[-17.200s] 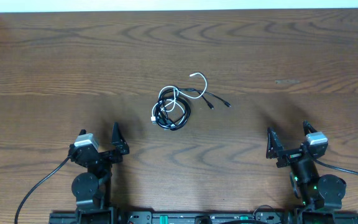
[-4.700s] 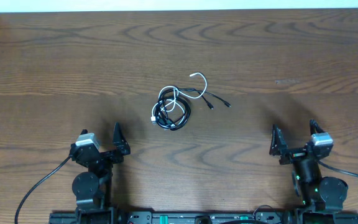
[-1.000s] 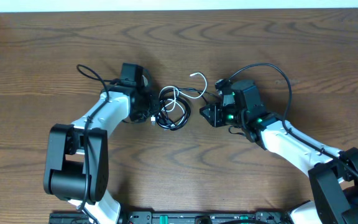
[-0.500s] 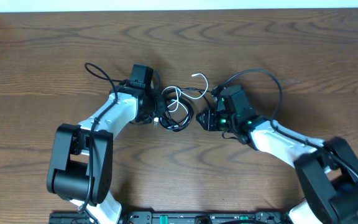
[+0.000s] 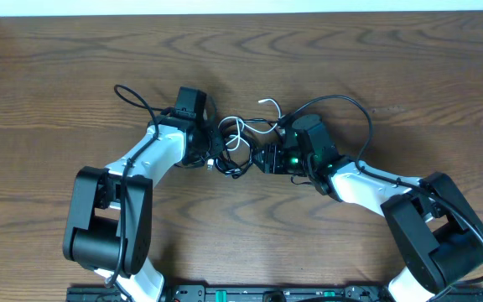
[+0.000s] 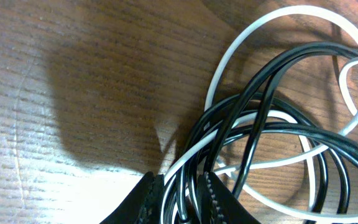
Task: Untangle cables
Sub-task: 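Lower left and right grippers onto opposite sides of the cable bundle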
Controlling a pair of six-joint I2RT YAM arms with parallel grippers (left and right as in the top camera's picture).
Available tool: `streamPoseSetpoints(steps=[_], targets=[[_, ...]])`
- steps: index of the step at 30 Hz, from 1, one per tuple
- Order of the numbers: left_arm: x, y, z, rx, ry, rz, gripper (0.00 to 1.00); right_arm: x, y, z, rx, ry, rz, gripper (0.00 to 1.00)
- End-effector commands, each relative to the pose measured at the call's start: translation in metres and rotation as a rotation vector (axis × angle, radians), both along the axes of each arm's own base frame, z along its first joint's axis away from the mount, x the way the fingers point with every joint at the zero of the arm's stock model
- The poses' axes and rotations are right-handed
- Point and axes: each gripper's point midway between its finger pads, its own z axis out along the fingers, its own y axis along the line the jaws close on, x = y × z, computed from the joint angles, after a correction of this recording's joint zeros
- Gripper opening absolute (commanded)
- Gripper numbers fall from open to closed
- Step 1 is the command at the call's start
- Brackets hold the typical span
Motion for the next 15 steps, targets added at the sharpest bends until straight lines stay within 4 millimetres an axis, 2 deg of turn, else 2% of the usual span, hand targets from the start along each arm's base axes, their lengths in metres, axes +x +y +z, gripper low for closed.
streamPoseSetpoints(steps=[1, 4, 7, 10, 15], targets=[[-0.001, 0.002, -0.005, 0.013, 0.015, 0.014, 0.24, -0.005, 0.008, 0.001, 0.027, 0.021, 0.036, 0.57], [-0.002, 0.002, -0.006, 0.013, 0.02, 0.018, 0.24, -0.01, 0.011, 0.003, 0.048, 0.036, 0.062, 0.71], [-0.003, 0.004, -0.006, 0.023, 0.023, 0.024, 0.25, -0.016, 0.015, 0.006, 0.077, 0.053, 0.096, 0.92], [-0.004, 0.008, -0.007, 0.046, 0.027, 0.033, 0.25, -0.011, 0.012, 0.008, 0.082, 0.045, 0.085, 0.98], [-0.004, 0.008, -0.008, 0.048, 0.03, 0.033, 0.25, -0.005, 0.009, 0.013, 0.107, 0.031, 0.081, 0.94]])
